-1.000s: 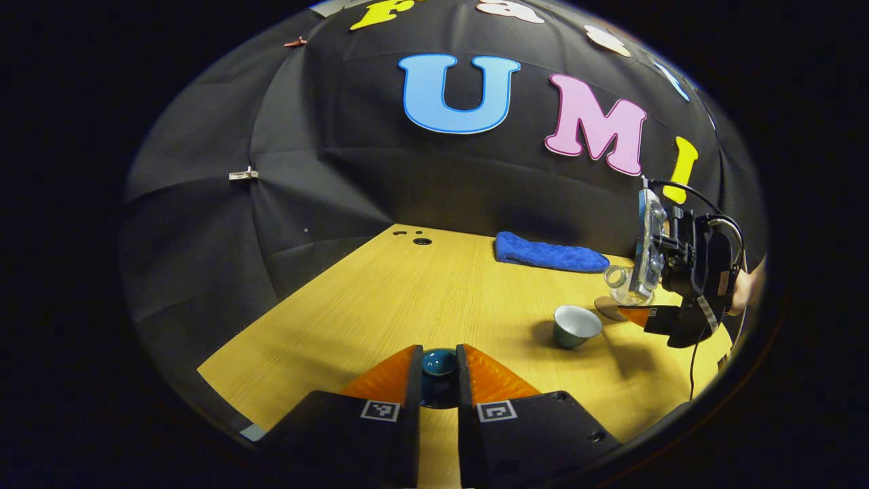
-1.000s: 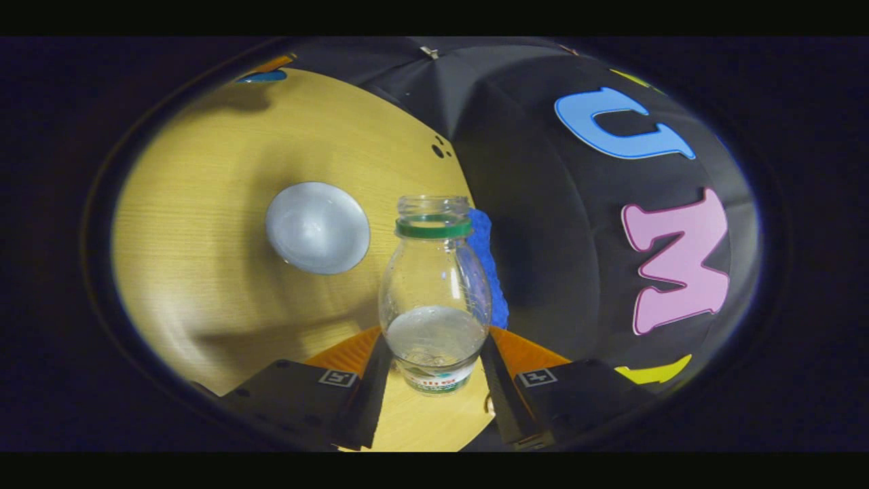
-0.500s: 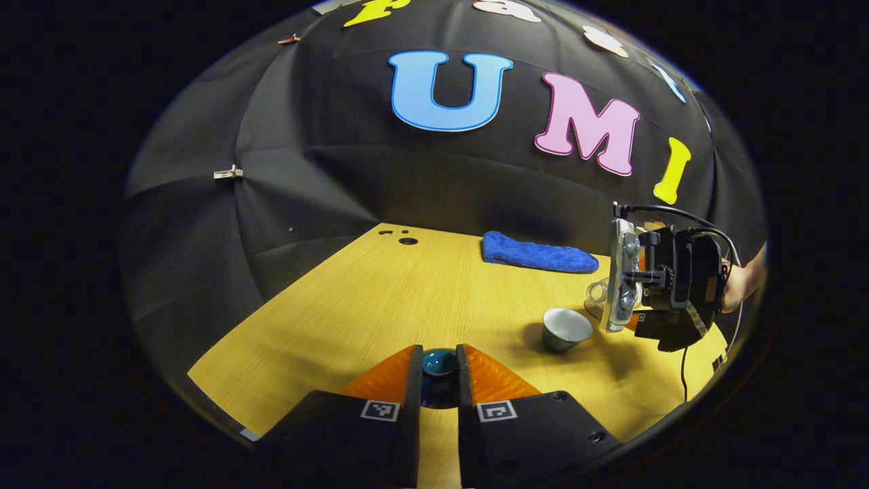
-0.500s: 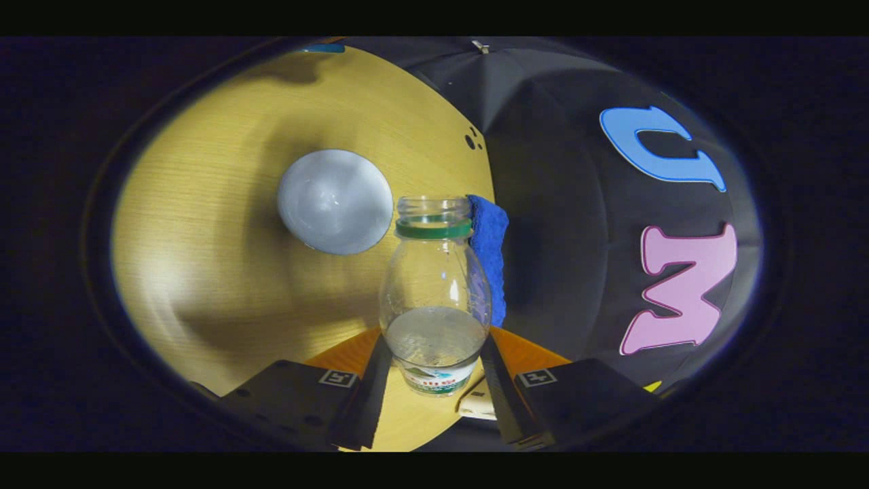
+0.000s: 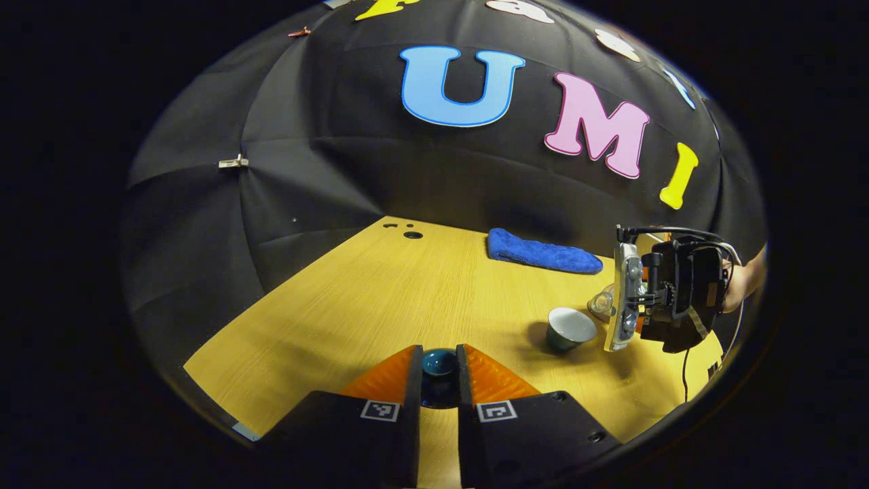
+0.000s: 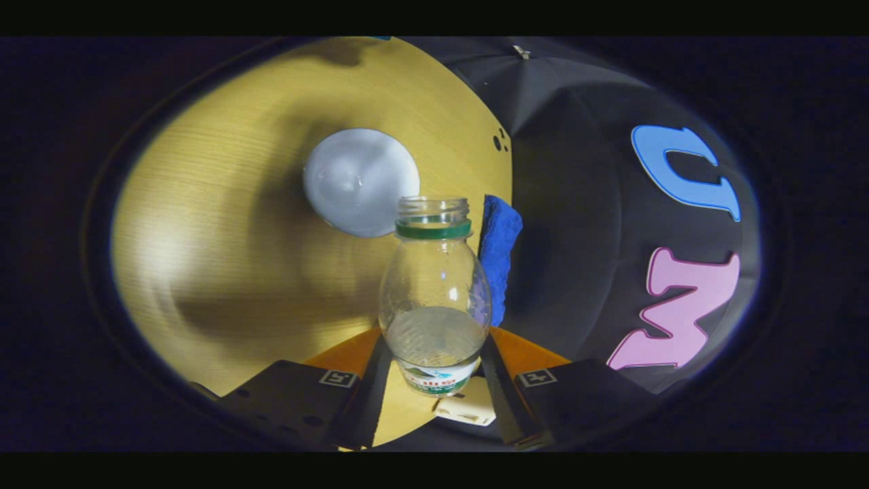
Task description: Open the teacup lid with one hand, grasp the water bottle and pour water into the teacup with the other hand; after pouring, place the water bottle on the coaster and then close the teacup lid.
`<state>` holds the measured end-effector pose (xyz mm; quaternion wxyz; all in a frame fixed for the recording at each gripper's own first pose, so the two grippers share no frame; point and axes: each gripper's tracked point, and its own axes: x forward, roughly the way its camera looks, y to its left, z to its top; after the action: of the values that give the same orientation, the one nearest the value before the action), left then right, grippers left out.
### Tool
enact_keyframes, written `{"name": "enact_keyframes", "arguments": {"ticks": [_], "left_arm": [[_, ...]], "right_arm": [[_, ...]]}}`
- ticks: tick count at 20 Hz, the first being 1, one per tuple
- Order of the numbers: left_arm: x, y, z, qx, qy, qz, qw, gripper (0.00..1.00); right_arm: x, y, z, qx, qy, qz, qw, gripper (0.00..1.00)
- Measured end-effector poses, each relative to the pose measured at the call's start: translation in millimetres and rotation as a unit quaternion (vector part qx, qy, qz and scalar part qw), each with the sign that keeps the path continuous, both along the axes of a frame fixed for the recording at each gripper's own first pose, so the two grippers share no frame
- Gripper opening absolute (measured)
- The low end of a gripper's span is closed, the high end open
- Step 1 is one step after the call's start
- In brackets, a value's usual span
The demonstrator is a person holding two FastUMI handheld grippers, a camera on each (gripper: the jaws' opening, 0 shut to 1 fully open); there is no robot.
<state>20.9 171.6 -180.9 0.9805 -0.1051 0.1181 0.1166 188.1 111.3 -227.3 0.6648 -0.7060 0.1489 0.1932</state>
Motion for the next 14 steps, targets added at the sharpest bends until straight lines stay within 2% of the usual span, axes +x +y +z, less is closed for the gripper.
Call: {"name": "enact_keyframes", "arguments": {"ticks": [1, 4, 7, 8, 10, 14], "left_arm": [[-0.5, 0.2, -0.1, -0.006, 0.0, 0.001, 1.0, 0.27], [-1.3, 2.0, -4.6, -0.012, 0.003, 0.007, 1.0, 0.23], [-4.3, -0.1, -4.5, -0.016, 0.004, 0.008, 1.0, 0.27], [-5.7, -0.5, -4.9, -0.015, 0.005, 0.009, 1.0, 0.24], [-8.3, -1.0, -5.7, -0.009, 0.005, 0.009, 1.0, 0.31], [-9.7, -2.7, -3.8, 0.004, 0.005, 0.004, 1.0, 0.24]], "right_arm": [[-1.6, 0.5, -1.0, -0.005, 0.0, 0.003, 1.0, 0.7], [-2.0, 4.0, -2.2, -0.024, -0.002, 0.015, 1.0, 0.7], [-1.8, 4.1, -2.1, -0.032, 0.0, 0.016, 0.999, 0.7], [-1.9, 5.2, -2.7, -0.037, -0.001, 0.018, 0.999, 0.7], [-2.6, 6.8, -3.4, -0.049, -0.003, 0.027, 0.998, 0.7], [-2.3, 8.7, -3.1, -0.07, -0.008, 0.046, 0.996, 0.7]]}}
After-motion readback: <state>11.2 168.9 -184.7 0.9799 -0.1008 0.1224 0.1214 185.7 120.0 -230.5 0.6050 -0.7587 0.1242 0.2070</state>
